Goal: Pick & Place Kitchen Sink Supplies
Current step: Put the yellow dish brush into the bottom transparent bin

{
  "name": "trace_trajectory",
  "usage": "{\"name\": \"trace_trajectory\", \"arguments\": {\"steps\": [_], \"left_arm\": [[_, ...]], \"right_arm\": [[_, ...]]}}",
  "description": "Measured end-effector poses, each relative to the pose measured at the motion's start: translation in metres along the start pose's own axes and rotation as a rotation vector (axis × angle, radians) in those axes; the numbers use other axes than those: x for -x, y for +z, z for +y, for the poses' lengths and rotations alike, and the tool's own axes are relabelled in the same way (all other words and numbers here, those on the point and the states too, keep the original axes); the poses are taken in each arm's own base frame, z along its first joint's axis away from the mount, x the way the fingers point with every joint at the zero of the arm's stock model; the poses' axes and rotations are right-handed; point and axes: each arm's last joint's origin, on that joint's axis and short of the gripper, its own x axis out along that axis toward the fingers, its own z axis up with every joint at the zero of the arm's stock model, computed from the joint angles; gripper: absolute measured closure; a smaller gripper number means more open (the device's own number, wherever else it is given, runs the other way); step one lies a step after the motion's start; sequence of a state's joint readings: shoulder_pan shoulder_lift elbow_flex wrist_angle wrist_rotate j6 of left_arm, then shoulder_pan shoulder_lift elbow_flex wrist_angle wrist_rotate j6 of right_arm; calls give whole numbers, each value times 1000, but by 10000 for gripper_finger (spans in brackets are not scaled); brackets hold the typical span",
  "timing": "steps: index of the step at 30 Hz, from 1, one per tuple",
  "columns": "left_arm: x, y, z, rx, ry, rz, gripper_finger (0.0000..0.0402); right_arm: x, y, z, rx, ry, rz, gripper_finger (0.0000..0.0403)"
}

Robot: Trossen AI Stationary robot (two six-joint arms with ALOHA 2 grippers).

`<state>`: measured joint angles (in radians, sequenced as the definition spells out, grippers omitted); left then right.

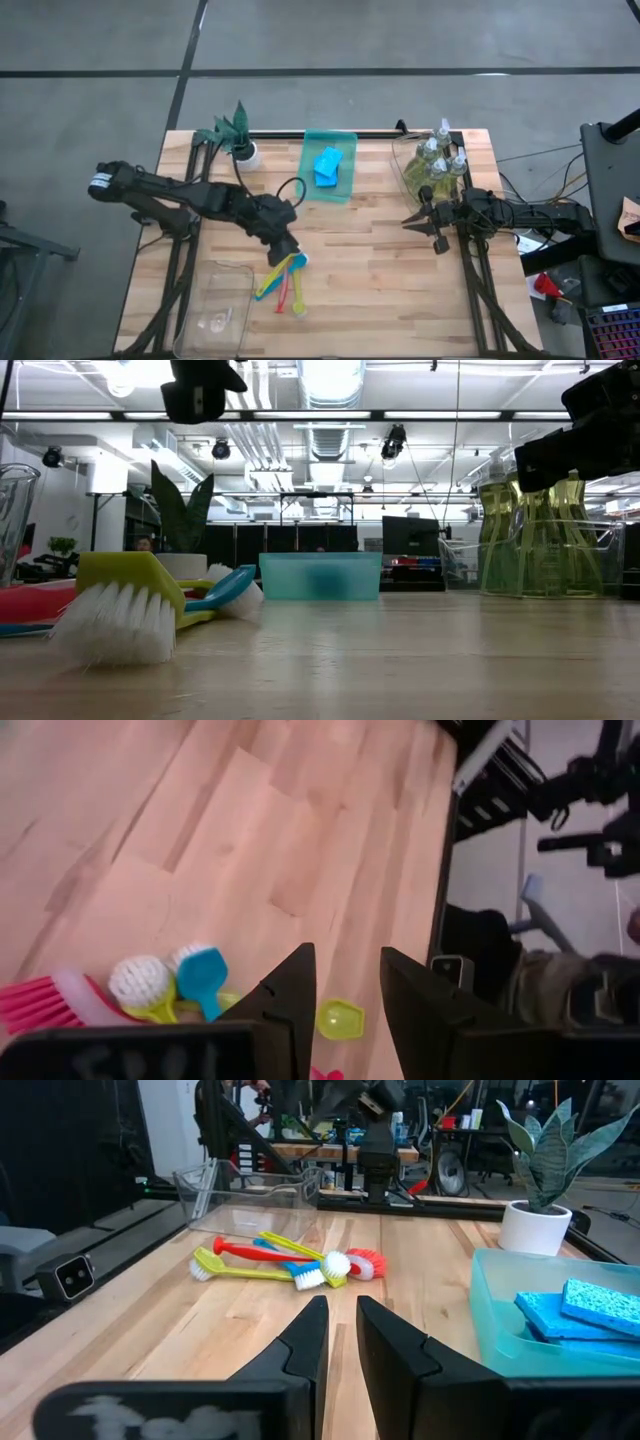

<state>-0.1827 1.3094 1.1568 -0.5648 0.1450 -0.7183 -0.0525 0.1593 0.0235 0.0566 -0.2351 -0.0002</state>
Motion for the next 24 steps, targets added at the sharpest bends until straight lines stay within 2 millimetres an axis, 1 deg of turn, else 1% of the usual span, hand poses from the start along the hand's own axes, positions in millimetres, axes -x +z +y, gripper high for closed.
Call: {"name": "trace_trajectory", "arguments": {"steps": [3,5,8,11,15,17,20,24], "left_arm": [[-3,-3,-3,-28,4,9,296],[-10,-4,-2,-27,31,11,296],[-28,-7,0,-1,73,47,296],[-48,-15,4,70,128,120,296],[-67,-26,15,97,244,214,293],[-72,-30,20,110,308,245,285],[-74,-33,28,113,404,262,265],[-82,-35,31,112,428,284,229]], "right_arm": [[0,0,0,0,0,0,351],[0,0,0,0,0,0,351],[0,0,0,0,0,0,351],[0,0,0,0,0,0,351],[0,0,0,0,-1,0,351],[0,0,0,0,-1,0,351],[0,0,0,0,0,0,351],[0,0,0,0,0,0,351]]}}
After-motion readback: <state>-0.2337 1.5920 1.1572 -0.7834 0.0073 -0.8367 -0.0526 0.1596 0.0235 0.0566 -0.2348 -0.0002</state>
